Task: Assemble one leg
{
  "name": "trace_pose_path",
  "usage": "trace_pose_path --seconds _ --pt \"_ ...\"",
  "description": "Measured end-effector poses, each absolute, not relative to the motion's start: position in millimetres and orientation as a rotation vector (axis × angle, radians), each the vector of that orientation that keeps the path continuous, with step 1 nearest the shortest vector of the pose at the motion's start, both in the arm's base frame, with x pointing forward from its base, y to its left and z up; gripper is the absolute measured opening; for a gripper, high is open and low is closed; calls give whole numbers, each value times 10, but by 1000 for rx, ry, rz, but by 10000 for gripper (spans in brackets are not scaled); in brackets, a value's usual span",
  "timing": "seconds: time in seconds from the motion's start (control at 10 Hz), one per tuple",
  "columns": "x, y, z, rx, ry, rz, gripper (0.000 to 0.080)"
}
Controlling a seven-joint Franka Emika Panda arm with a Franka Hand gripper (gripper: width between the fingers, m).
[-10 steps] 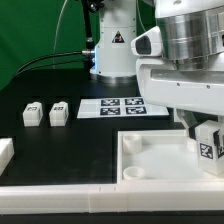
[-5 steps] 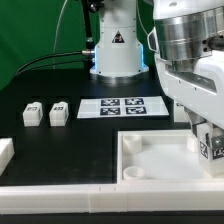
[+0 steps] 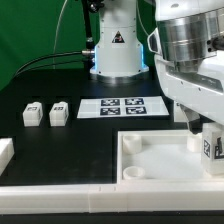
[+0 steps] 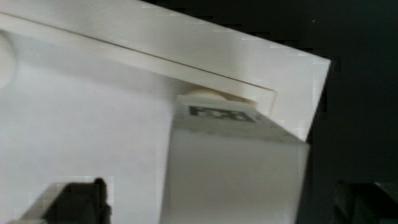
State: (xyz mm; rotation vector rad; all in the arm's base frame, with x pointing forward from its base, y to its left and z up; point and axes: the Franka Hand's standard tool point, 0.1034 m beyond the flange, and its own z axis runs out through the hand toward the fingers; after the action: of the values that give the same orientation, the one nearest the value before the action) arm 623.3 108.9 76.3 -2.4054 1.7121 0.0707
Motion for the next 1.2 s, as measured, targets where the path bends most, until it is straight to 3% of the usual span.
trace_pose_path --seconds 0.7,1.2 --pt "6235 1224 726 -2964 478 -12 648" --pt "6275 1175 727 -3005 -88 -58 648"
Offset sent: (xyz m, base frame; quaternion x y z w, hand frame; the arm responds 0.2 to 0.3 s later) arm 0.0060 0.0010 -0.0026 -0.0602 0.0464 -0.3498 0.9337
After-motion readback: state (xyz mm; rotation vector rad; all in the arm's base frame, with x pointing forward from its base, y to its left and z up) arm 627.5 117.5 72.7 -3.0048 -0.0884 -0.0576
